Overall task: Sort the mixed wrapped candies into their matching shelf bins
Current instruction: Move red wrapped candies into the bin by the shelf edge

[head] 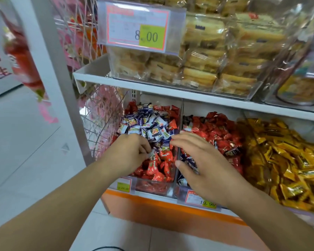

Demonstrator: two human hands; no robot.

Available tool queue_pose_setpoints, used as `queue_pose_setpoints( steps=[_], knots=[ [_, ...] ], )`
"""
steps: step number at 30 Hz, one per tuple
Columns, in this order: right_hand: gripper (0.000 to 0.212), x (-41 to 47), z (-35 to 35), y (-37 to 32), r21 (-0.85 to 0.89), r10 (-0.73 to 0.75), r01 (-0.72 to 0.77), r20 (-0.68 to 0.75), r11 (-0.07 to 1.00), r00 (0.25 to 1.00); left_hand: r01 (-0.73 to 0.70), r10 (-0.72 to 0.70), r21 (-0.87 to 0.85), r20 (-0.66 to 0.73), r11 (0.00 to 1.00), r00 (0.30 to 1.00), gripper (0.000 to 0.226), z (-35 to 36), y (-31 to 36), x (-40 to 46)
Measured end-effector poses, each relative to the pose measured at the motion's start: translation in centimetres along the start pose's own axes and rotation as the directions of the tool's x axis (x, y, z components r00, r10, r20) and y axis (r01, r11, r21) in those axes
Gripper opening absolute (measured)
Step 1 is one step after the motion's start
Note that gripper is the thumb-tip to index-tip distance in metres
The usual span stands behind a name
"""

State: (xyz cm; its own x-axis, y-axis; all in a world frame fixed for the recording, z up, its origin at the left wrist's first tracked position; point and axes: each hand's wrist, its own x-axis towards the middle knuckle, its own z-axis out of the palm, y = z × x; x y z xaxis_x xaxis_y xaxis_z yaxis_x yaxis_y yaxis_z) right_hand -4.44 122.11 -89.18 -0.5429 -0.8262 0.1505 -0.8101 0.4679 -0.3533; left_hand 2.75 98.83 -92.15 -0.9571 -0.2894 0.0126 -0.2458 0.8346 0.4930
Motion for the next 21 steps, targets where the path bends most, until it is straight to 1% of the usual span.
queue_pose_setpoints(
  steps=[4, 7, 9, 11, 13, 14, 17, 19, 21],
  knots=[
    [0.05, -0.2, -0.1, -0.1, 0.002, 0.011, -0.011, 0.003, 1.0, 1.0, 0.053, -0.056, -0.032, -0.093, 0.998, 0.994, 0.019, -1.1, -0.6, 0.0],
    [0.05, -0.3, -0.1, -0.2, 0.003, 0.019, -0.019, 0.001, 1.0, 1.0, 0.098, -0.091, 0.035, -0.167, 0.995, 0.982, 0.036, -1.6, -0.9, 0.1],
    [0.05, -0.3, -0.1, -0.3, 0.004, 0.023, -0.023, 0.001, 1.0, 1.0, 0.11, -0.095, 0.084, -0.165, 0.99, 0.982, 0.045, -1.6, -0.7, 0.1],
    [0.05, -0.3, -0.1, -0.3, -0.001, 0.028, -0.028, 0.002, 1.0, 1.0, 0.057, -0.048, 0.07, -0.127, 0.996, 0.991, 0.042, -1.1, -0.3, 0.1],
    [0.05, -0.3, 0.0, -0.3, -0.007, 0.027, -0.027, 0.0, 1.0, 1.0, -0.041, 0.041, 0.01, -0.061, 0.999, 0.997, 0.025, -0.5, 0.1, 0.1],
    [0.05, -0.3, 0.0, -0.3, -0.007, 0.026, -0.026, -0.002, 1.0, 1.0, -0.063, 0.062, -0.014, -0.027, 0.998, 0.998, 0.019, -0.3, 0.2, 0.0],
    [0.05, -0.4, 0.0, -0.3, -0.004, 0.026, -0.026, -0.001, 1.0, 1.0, -0.089, 0.089, -0.026, 0.023, 0.996, 0.996, 0.025, 0.5, -0.2, 0.1],
    [0.05, -0.4, 0.0, -0.3, -0.004, 0.025, -0.025, -0.002, 1.0, 1.0, -0.101, 0.101, 0.009, 0.054, 0.995, 0.993, 0.021, 0.3, -0.3, 0.2],
    [0.05, -0.4, -0.1, -0.3, -0.003, 0.026, -0.026, 0.001, 1.0, 1.0, -0.078, 0.074, 0.053, 0.069, 0.996, 0.995, 0.015, -0.2, -0.4, 0.2]
  ],
)
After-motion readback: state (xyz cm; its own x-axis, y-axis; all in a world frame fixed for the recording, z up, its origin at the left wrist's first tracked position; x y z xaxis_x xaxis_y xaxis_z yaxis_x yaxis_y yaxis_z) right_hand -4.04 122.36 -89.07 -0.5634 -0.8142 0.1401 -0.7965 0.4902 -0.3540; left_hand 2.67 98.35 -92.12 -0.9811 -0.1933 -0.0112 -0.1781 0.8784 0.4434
